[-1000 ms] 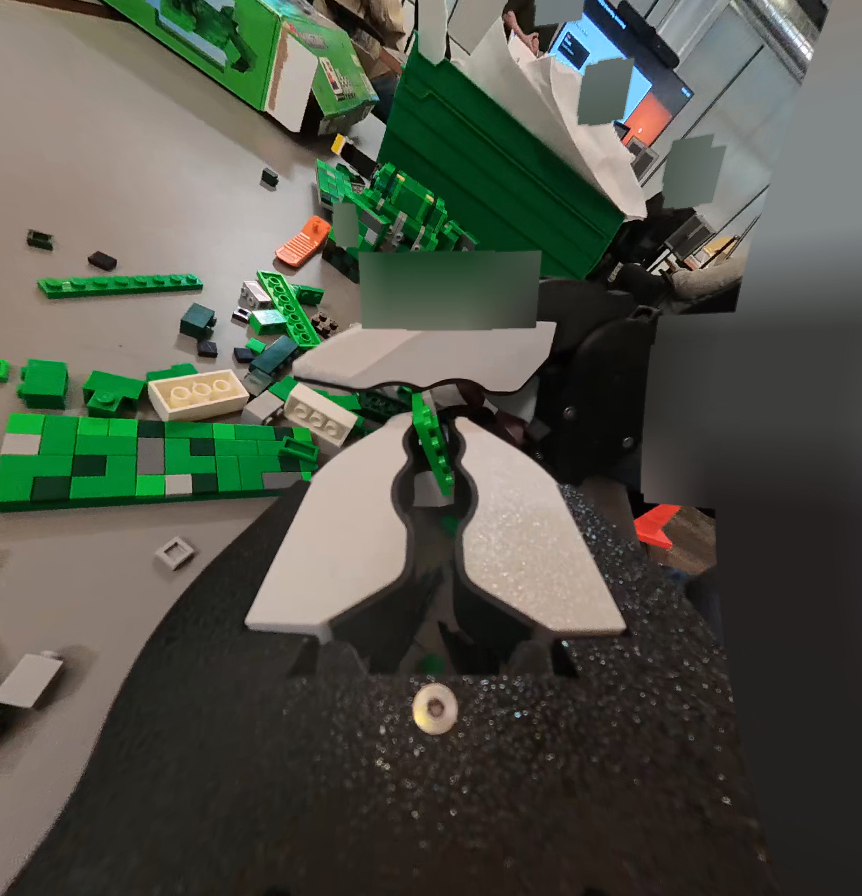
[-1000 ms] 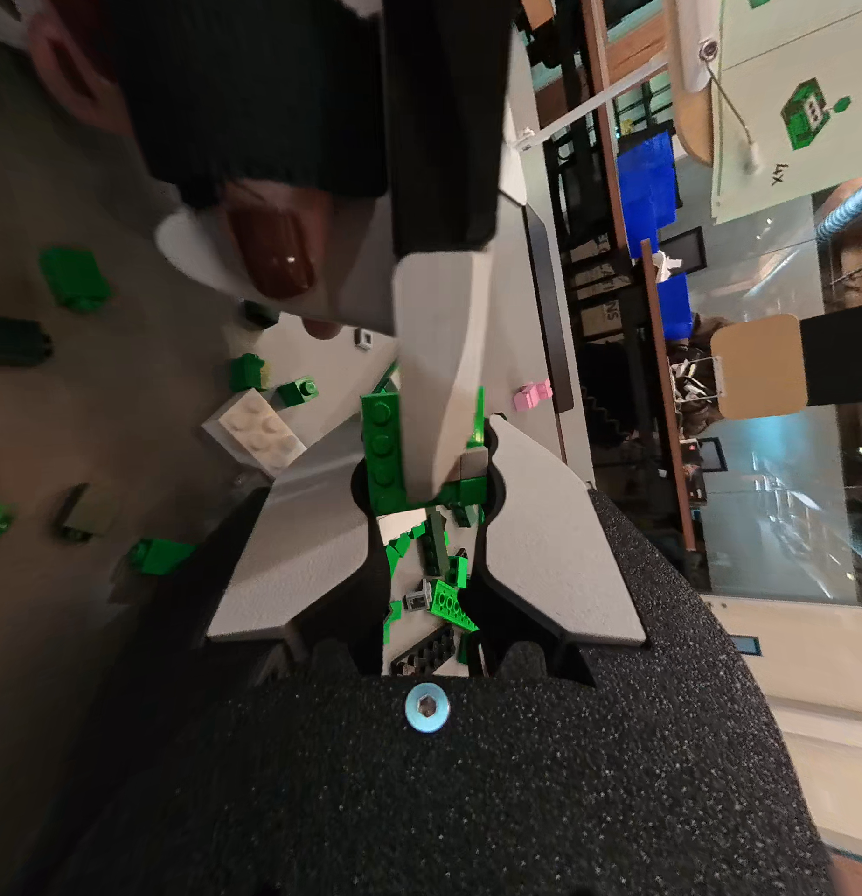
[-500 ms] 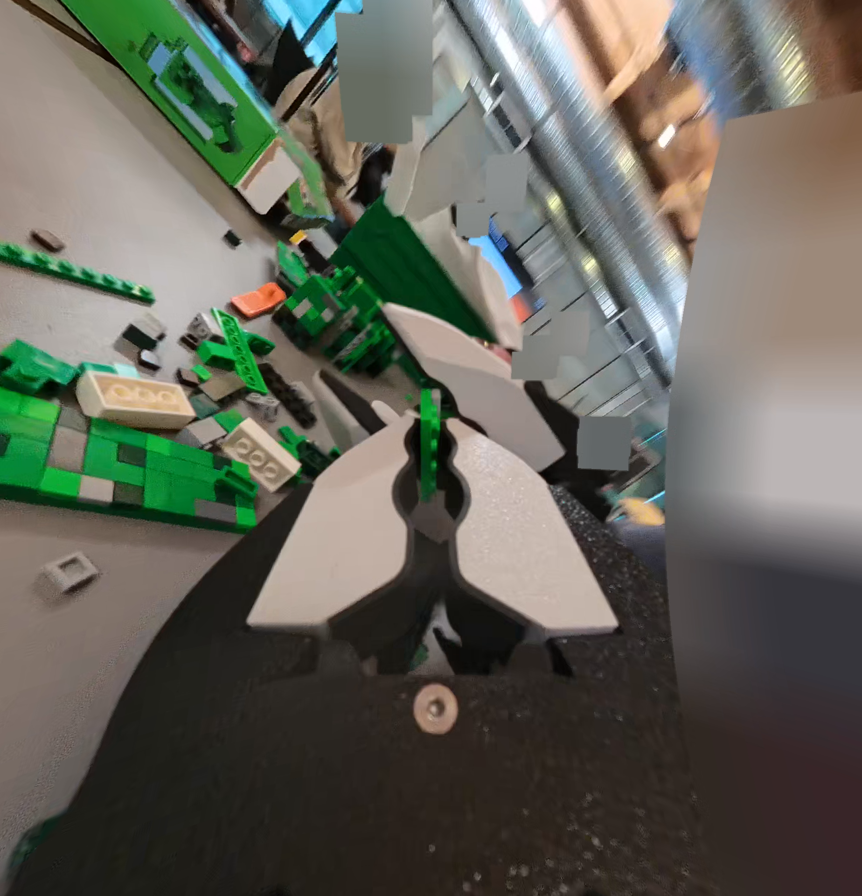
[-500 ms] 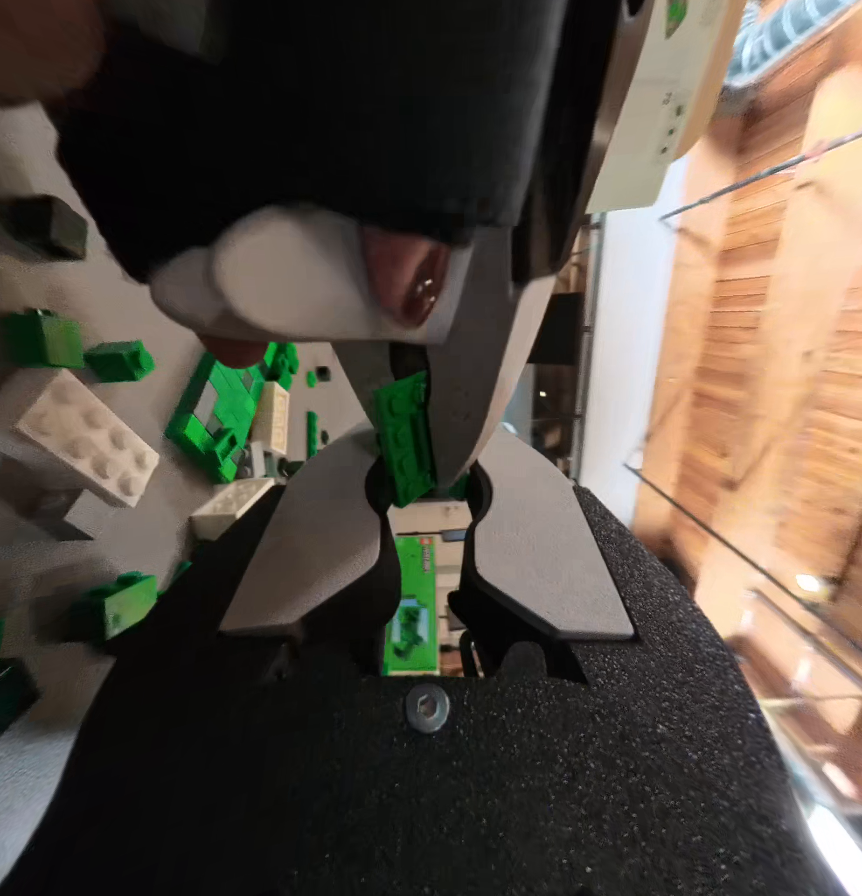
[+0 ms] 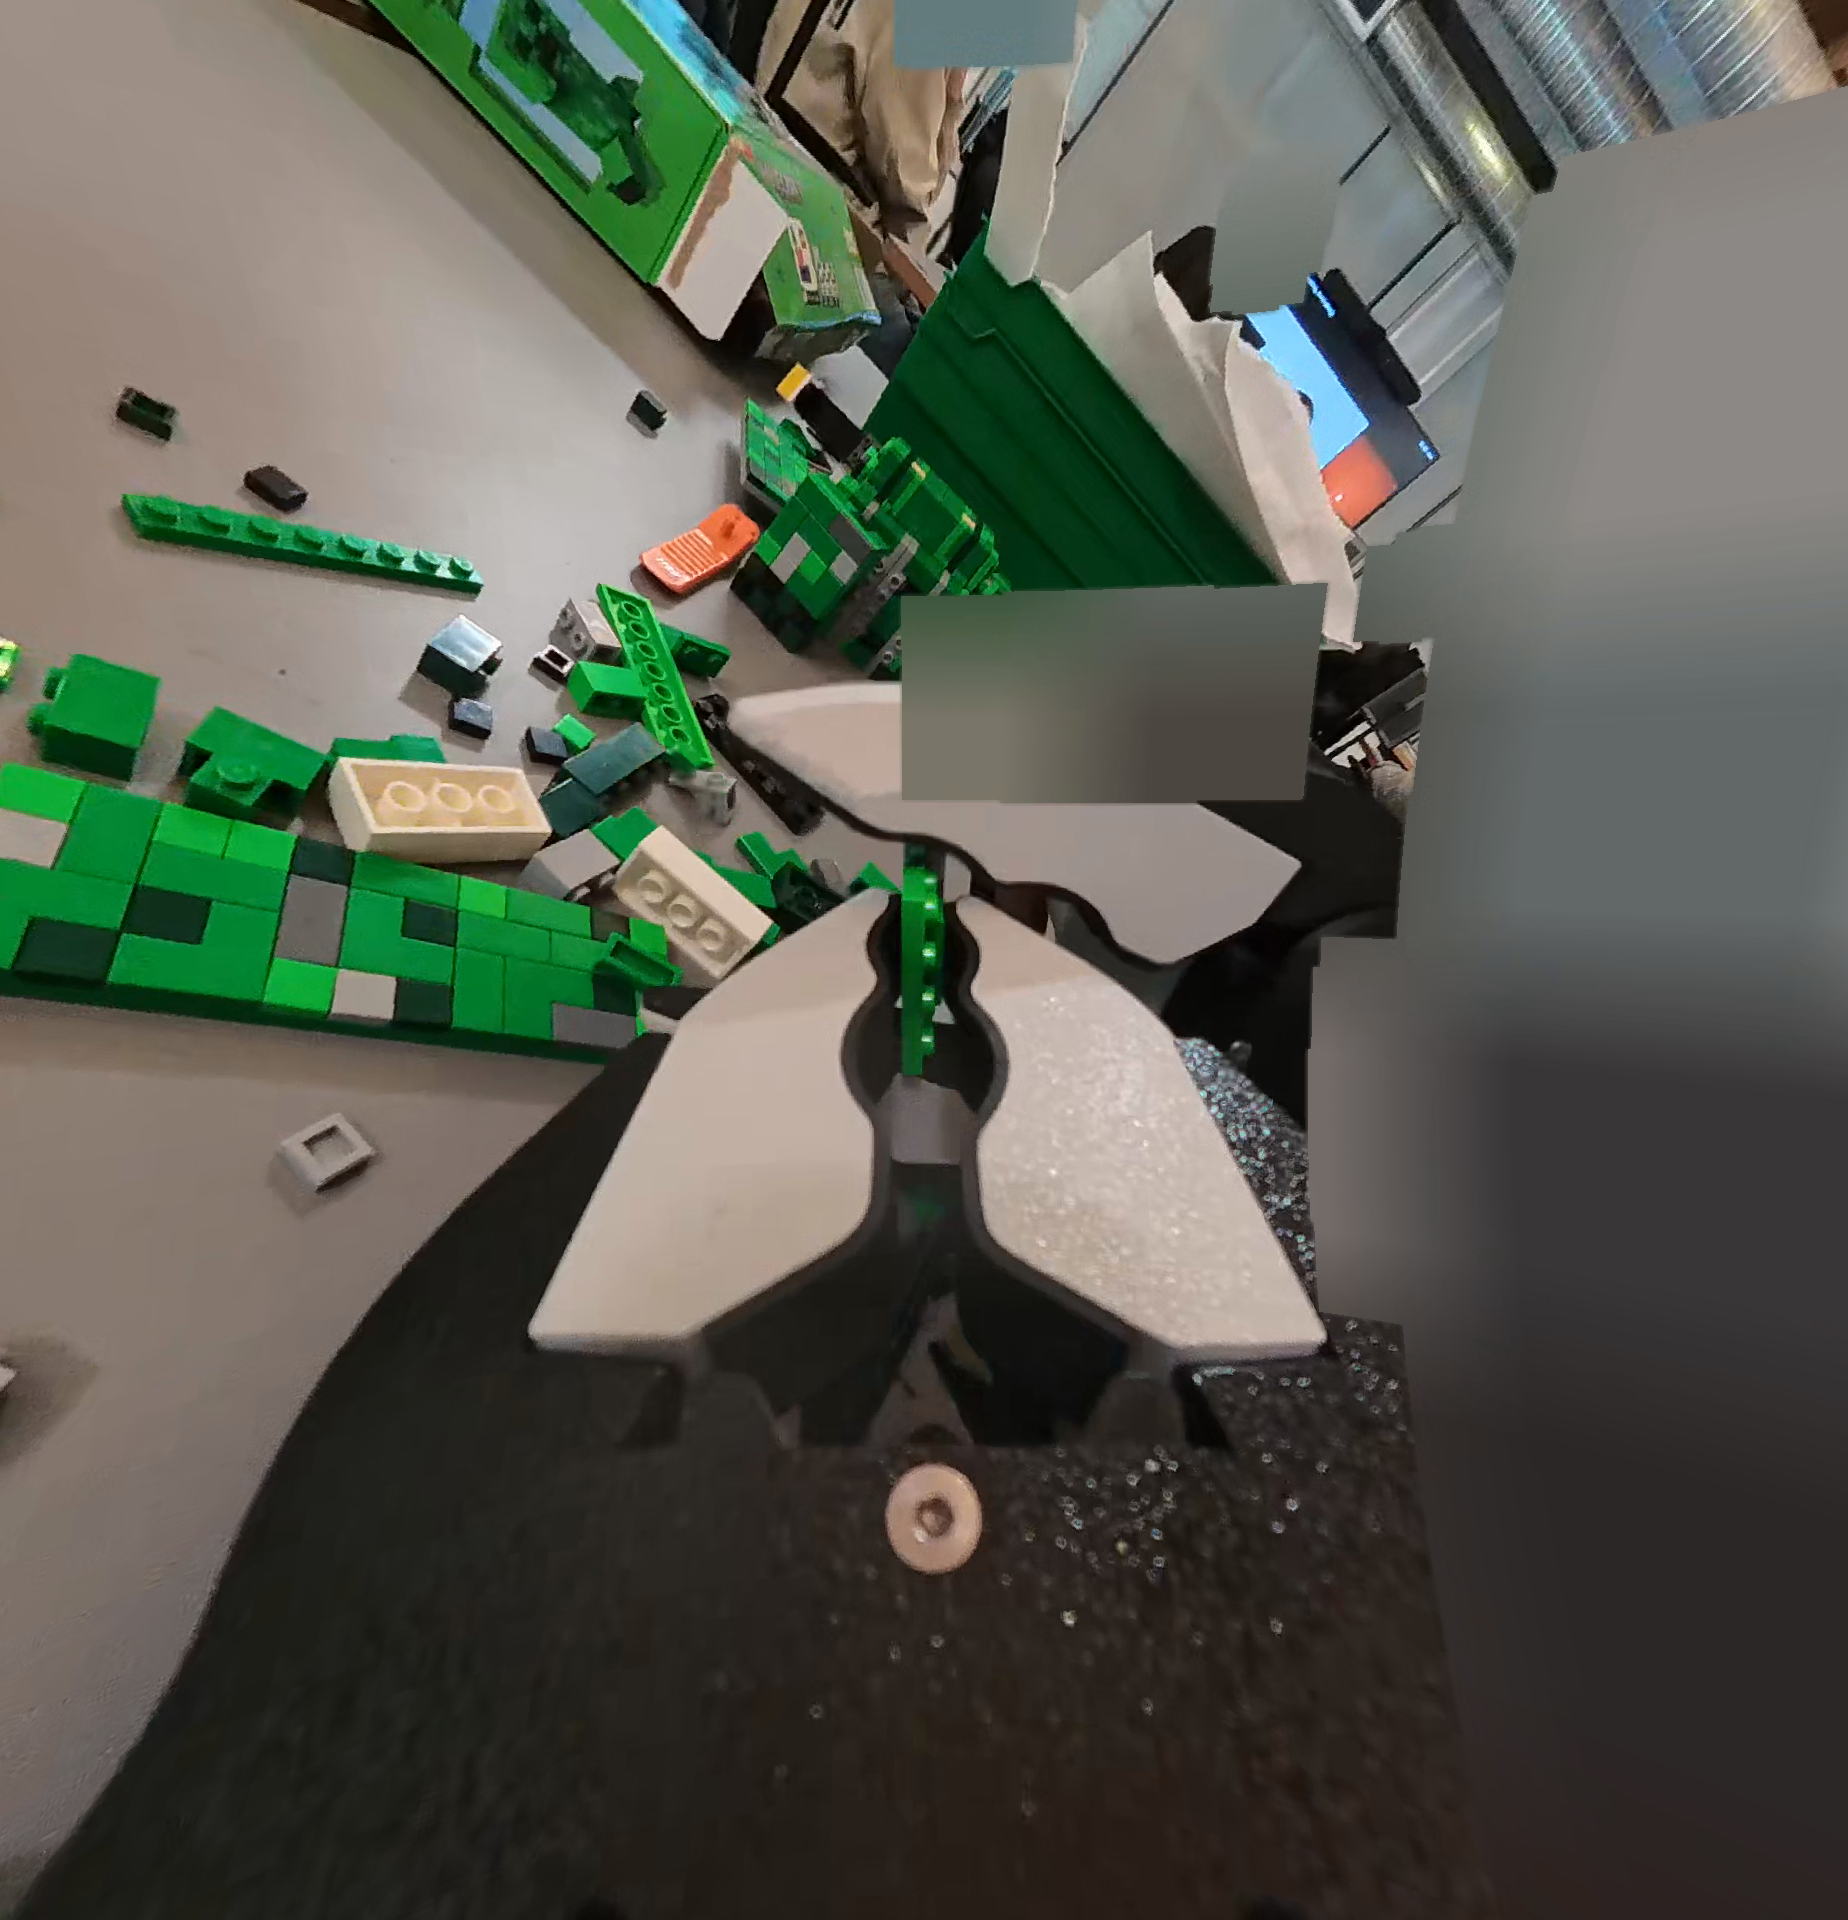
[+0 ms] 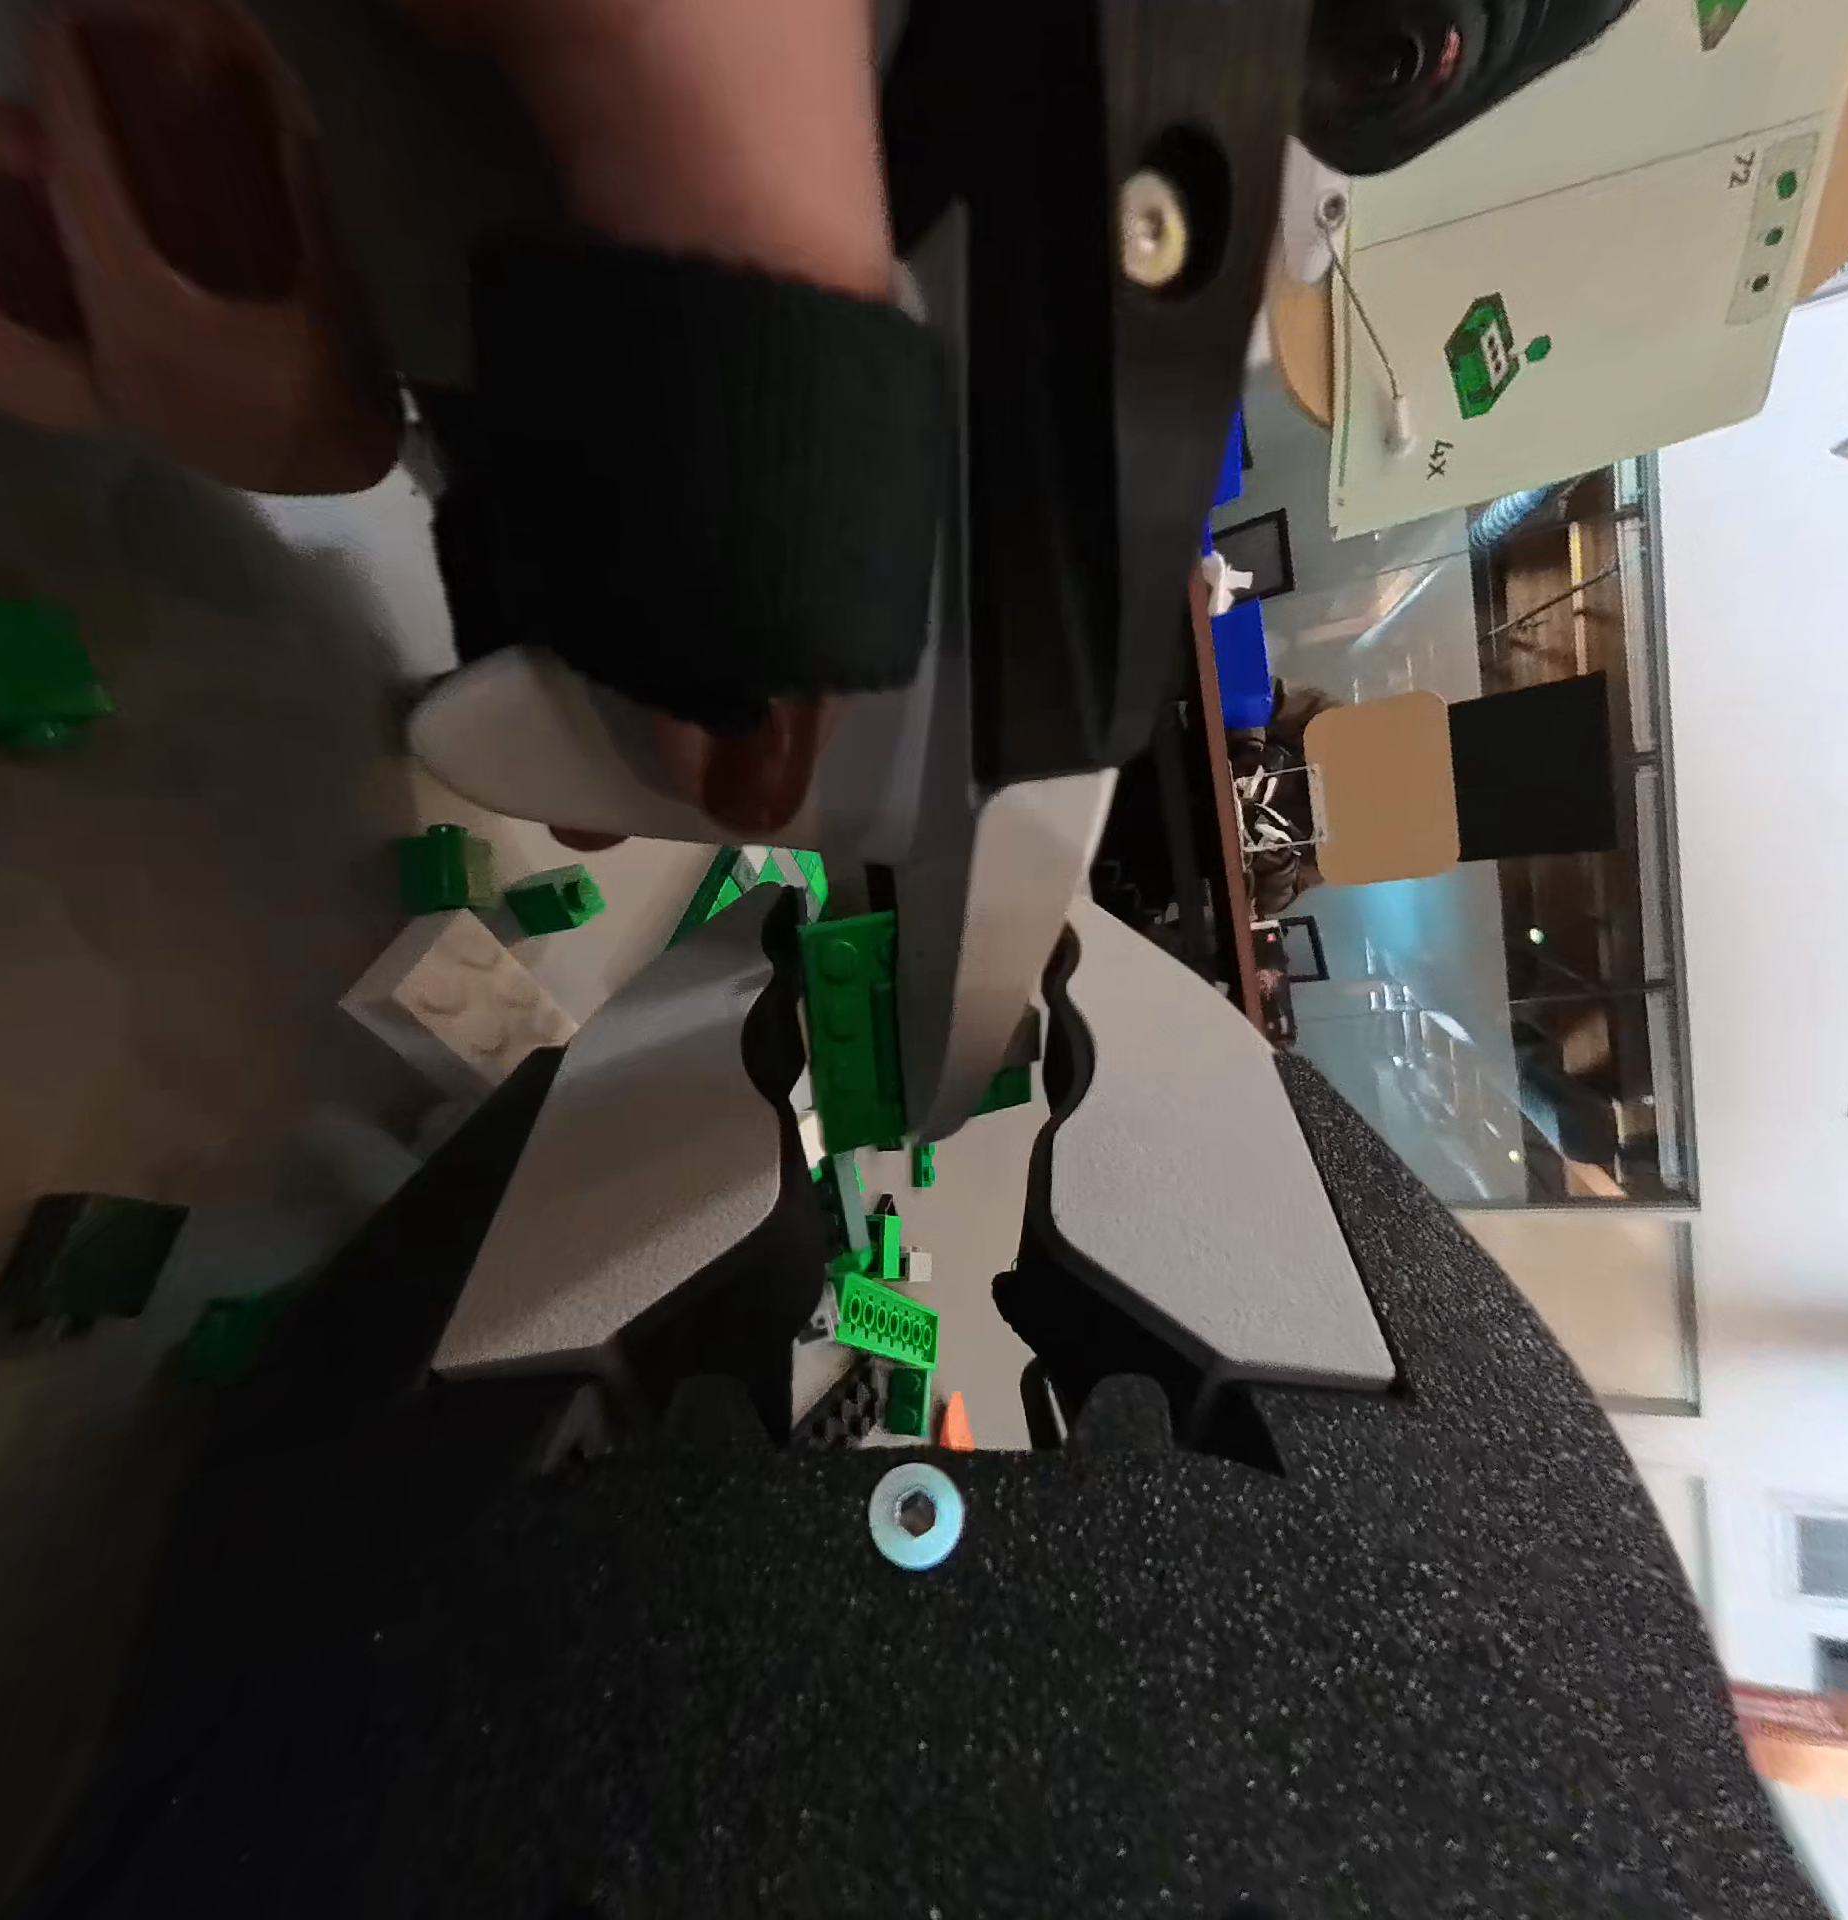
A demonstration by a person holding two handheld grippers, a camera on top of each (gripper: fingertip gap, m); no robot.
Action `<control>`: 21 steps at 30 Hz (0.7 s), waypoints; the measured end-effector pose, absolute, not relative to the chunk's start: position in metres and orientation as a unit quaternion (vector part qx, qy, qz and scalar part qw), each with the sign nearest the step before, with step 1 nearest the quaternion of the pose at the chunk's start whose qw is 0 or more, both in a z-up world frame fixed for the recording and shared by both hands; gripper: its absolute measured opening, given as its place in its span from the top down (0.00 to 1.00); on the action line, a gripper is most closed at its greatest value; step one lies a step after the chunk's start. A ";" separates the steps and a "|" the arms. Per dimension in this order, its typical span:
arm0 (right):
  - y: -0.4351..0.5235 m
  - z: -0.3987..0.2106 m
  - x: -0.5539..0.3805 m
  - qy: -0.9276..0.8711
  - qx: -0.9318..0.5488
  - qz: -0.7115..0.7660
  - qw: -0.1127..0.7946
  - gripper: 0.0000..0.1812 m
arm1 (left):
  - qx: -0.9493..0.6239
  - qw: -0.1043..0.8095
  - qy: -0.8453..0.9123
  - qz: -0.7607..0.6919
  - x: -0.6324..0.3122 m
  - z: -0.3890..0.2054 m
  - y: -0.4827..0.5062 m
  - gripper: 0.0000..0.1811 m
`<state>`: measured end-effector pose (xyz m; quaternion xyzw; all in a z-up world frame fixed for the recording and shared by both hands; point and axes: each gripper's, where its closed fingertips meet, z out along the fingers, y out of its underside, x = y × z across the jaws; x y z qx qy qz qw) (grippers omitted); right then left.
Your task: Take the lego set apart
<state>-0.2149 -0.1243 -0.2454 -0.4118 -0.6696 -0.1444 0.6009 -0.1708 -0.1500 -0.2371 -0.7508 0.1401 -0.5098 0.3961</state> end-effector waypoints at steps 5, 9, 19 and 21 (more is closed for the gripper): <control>-0.119 -0.248 -0.211 -0.662 -0.448 -0.115 0.590 0.77 | -0.755 0.406 0.164 -0.488 -0.169 -0.236 -0.152 0.97; -0.119 -0.249 -0.210 -0.668 -0.441 -0.130 0.585 0.78 | -0.758 0.398 0.160 -0.491 -0.169 -0.237 -0.153 0.97; -0.116 -0.236 -0.207 -0.652 -0.390 -0.223 0.611 0.80 | -0.714 0.355 0.096 -0.596 -0.169 -0.228 -0.156 0.97; -0.116 -0.237 -0.207 -0.654 -0.389 -0.223 0.609 0.80 | -0.710 0.350 0.091 -0.604 -0.169 -0.228 -0.156 0.97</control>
